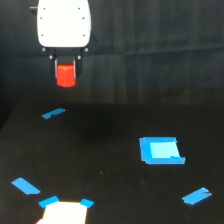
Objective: Pick up the red object from the table
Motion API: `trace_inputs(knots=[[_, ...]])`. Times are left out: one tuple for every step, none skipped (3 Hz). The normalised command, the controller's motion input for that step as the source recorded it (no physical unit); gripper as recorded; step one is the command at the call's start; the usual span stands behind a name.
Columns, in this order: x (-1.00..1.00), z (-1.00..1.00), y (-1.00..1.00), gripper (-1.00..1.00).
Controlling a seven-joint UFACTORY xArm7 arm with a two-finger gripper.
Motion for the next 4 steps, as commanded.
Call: trace_inputs(knots=[[-0.48,0.34,-0.08,-1.0],[-0.03,0.08,0.13,-1.0],[0.38,0.41,-0.09,-1.0],[0.01,0.35,0.29,-1.0]])
